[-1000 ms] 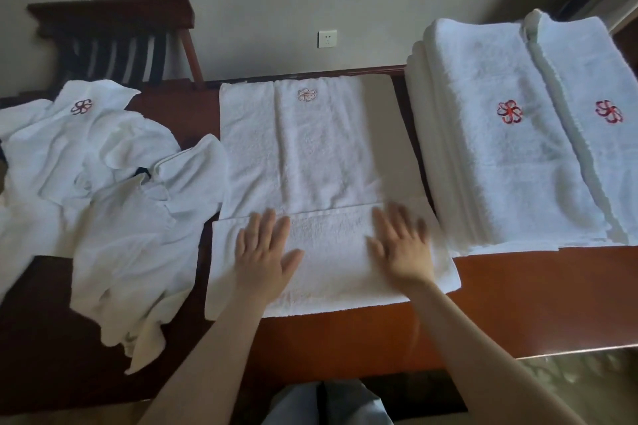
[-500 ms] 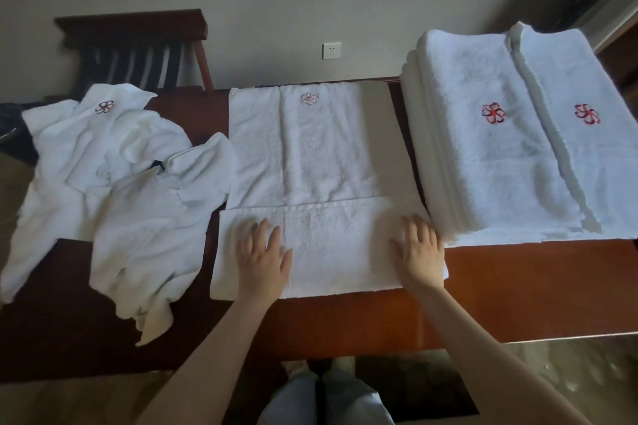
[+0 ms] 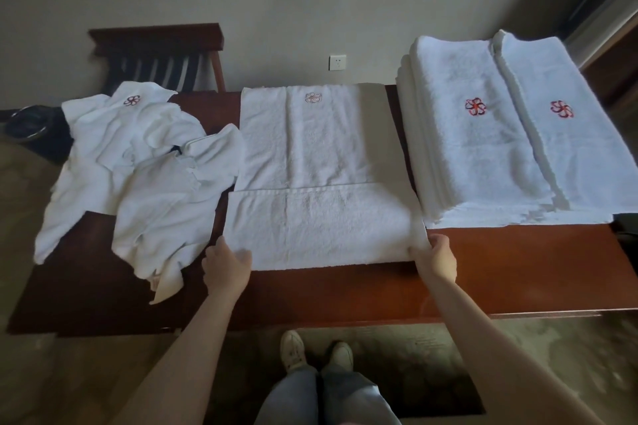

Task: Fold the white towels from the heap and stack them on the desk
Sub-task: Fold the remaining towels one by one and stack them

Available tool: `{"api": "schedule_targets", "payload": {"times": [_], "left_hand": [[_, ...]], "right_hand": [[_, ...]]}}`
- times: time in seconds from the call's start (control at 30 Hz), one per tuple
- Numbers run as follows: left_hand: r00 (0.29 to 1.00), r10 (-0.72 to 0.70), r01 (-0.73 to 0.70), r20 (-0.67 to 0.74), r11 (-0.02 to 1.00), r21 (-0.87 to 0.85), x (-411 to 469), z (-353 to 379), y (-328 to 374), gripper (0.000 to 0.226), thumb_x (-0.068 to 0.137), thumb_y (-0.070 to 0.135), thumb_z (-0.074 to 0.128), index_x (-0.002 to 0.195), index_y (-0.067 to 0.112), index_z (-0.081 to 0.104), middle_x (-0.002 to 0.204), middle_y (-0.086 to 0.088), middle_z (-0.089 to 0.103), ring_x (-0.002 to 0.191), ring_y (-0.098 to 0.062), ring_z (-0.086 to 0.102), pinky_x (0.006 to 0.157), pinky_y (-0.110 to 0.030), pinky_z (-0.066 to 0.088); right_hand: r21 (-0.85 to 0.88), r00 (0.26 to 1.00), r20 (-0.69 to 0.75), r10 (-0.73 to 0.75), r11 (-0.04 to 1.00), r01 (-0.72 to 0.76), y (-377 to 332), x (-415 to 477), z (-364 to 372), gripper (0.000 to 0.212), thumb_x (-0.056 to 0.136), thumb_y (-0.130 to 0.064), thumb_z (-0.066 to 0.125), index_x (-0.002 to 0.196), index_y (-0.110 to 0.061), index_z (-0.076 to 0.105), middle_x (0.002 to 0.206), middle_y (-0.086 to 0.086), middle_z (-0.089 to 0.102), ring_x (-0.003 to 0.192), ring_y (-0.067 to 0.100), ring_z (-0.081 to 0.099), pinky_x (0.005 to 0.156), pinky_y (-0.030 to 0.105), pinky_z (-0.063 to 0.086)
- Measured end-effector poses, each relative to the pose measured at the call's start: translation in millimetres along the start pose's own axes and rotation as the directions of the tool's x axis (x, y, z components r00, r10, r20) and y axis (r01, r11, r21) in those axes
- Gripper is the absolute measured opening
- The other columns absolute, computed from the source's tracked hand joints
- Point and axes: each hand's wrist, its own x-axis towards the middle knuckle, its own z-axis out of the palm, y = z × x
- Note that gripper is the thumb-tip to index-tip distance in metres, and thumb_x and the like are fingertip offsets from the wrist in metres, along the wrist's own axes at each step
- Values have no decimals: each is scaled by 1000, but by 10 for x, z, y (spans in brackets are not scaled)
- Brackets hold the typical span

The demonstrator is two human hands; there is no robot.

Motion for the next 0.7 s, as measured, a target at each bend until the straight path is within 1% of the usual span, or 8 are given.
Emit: {"api": "schedule_targets", "payload": {"times": [0.07,0.17,0.23,0.27,0.4,0.47,0.57,0.7], "left_hand": [[994,-60,76,87,977,-198,31,-20,18,57,96,29,48,145,6,30,138,-17,42,120,-35,46,97,-47,43],[964,-115,199,240,911,-360,-2,-30,20,49,97,23,43,143,7,33,130,-15,50,104,-30,55,84,-39,49],[971,-116,203,210,865,-459,-37,-22,14,47,95,14,43,141,9,36,125,-13,53,84,-24,58,68,-32,49],[979,-119,186,164,844,-503,-65,-27,15,49,94,11,44,142,11,36,126,-13,53,79,-22,58,66,-32,49],[991,-131,124,31,796,-593,-241,-68,-21,67,92,8,46,150,29,22,146,-7,38,90,-24,61,68,-31,52],[994,-103,106,40,782,-614,-371,-63,-99,71,91,8,48,150,35,18,147,-4,35,93,-24,61,67,-30,53],[993,-91,122,80,770,-626,-567,-47,-256,73,92,10,51,149,38,17,147,-4,36,105,-29,59,80,-37,55],[990,-106,137,88,750,-647,-833,19,-477,69,92,12,52,150,34,20,138,-7,44,86,-21,60,74,-35,54]], "right_hand": [[79,996,59,64,995,-68,5,38,-34,22,82,-19,65,101,-11,58,83,1,57,64,12,49,51,27,36],[344,982,159,103,926,-153,25,37,-82,9,82,-14,66,86,-9,59,85,9,60,71,20,54,61,30,43],[484,974,203,99,855,-187,34,-5,-130,8,83,-10,65,88,-9,59,88,10,63,75,21,60,63,28,48],[522,974,209,91,832,-189,38,-37,-162,8,83,-9,65,88,-8,59,88,10,63,74,21,61,61,26,49],[589,978,198,71,789,-176,110,-169,-274,10,81,-7,65,89,-7,59,87,10,64,75,22,63,61,26,52],[618,978,194,81,764,-186,190,-249,-311,8,81,-6,64,87,-8,59,86,10,64,74,22,63,62,27,53],[651,977,190,101,731,-202,360,-384,-343,14,81,-4,62,95,-6,57,88,11,63,74,22,61,62,28,51],[682,978,169,122,702,-206,571,-606,-338,29,81,-3,59,109,-6,51,88,11,59,68,21,55,58,31,46]]}}
